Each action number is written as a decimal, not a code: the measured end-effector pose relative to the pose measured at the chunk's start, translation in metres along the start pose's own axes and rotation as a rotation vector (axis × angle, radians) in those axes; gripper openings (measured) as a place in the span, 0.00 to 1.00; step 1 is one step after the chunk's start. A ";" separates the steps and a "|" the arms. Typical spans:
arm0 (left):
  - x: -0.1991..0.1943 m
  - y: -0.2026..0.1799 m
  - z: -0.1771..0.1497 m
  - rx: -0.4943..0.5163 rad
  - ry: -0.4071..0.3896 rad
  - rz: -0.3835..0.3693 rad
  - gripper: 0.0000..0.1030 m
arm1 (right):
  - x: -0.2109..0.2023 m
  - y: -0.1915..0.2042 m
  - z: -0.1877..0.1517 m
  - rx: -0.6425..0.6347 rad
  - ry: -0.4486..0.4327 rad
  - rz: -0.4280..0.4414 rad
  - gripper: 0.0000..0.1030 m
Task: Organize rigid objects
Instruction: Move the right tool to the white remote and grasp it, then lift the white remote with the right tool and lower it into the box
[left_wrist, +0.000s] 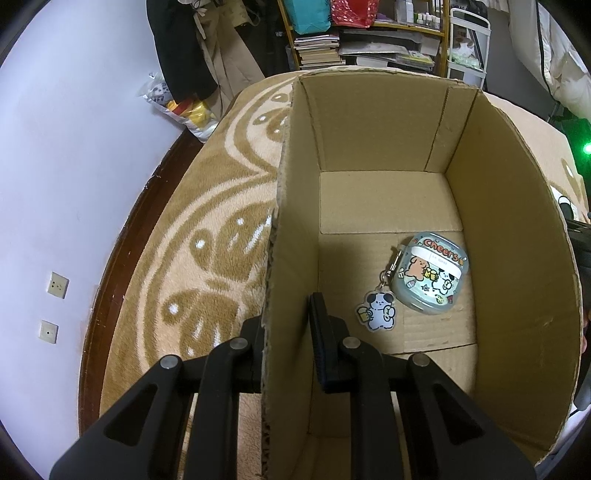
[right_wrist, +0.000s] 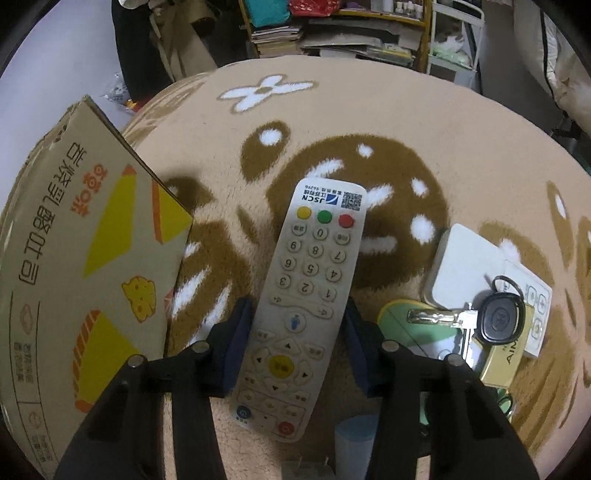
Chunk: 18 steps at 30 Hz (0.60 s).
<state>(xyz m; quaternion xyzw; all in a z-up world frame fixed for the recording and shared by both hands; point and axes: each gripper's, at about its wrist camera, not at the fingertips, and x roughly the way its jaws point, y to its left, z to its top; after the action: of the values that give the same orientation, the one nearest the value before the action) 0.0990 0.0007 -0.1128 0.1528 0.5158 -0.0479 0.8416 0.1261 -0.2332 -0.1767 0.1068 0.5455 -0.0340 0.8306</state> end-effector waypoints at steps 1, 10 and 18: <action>0.000 0.000 0.000 0.000 0.001 -0.001 0.17 | -0.001 0.002 -0.001 -0.003 -0.006 -0.014 0.47; -0.001 0.001 0.000 0.001 0.000 0.000 0.17 | -0.018 0.005 -0.011 0.027 -0.073 -0.021 0.42; -0.003 -0.002 -0.002 0.014 -0.008 0.016 0.17 | -0.057 0.010 -0.017 0.037 -0.160 0.050 0.32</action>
<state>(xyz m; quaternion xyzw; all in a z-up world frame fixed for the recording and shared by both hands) 0.0952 -0.0012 -0.1117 0.1627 0.5106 -0.0455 0.8430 0.0892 -0.2229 -0.1298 0.1326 0.4736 -0.0315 0.8701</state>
